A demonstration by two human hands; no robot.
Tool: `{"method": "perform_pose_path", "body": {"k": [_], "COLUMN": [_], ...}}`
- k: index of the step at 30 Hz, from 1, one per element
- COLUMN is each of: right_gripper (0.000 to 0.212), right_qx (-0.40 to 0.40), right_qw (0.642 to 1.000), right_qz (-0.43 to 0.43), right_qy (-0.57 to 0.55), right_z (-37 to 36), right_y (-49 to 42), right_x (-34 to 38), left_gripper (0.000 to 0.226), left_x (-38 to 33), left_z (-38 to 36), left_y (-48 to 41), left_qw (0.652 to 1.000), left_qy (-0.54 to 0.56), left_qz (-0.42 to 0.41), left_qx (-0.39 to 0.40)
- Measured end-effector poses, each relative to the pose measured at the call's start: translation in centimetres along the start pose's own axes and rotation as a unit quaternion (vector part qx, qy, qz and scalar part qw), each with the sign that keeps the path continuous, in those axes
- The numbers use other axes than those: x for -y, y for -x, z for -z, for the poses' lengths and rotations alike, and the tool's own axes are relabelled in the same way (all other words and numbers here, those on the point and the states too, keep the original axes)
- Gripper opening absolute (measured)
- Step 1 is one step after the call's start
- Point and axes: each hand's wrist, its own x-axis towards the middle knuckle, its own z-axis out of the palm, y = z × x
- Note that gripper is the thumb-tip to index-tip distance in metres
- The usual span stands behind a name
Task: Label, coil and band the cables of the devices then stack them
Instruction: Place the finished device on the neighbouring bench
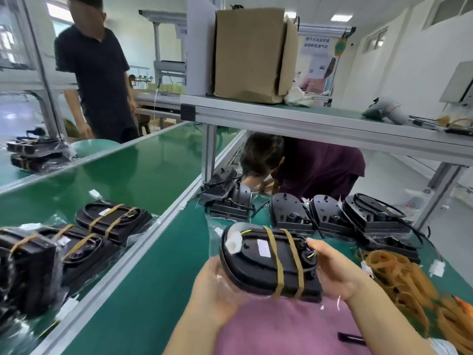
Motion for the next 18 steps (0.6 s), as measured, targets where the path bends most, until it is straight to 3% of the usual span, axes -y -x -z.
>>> {"method": "perform_pose_path", "body": {"k": [2,4,7,10,13,18], "right_gripper": [0.066,0.066,0.072,0.056,0.026,0.028], "right_qx": [-0.030,-0.064,-0.108,-0.097,-0.062,-0.032], "right_qw": [0.999,0.997,0.993,0.995,0.998,0.999], "right_qz": [0.008,0.023,0.035,0.021,0.002,-0.041], "right_qy": [-0.030,-0.023,-0.020,-0.030,-0.024,-0.013], "right_z": [-1.5,-3.9,-8.6,-13.3,-17.8,-24.8], "right_y": [-1.5,-3.7,-7.2,-10.1,-13.4,-19.0], "right_x": [-0.1,-0.1,-0.4,-1.0,-1.3,-1.9], "left_gripper": [0.042,0.056,0.037,0.031,0.032,0.035], "left_x": [2.3,4.0,3.7,0.7,-3.2,-9.6], "left_z": [-1.4,-2.7,-3.4,-2.2,0.2,4.1], "left_y": [0.5,0.8,0.8,0.7,0.9,1.7], "left_qw": [0.999,0.995,0.974,0.933,0.894,0.844], "left_qy": [0.027,0.052,0.089,0.100,0.137,0.179], "left_qz": [-0.018,-0.045,-0.182,-0.306,-0.371,-0.418], "left_qx": [-0.042,-0.067,-0.105,-0.160,-0.210,-0.284]}}
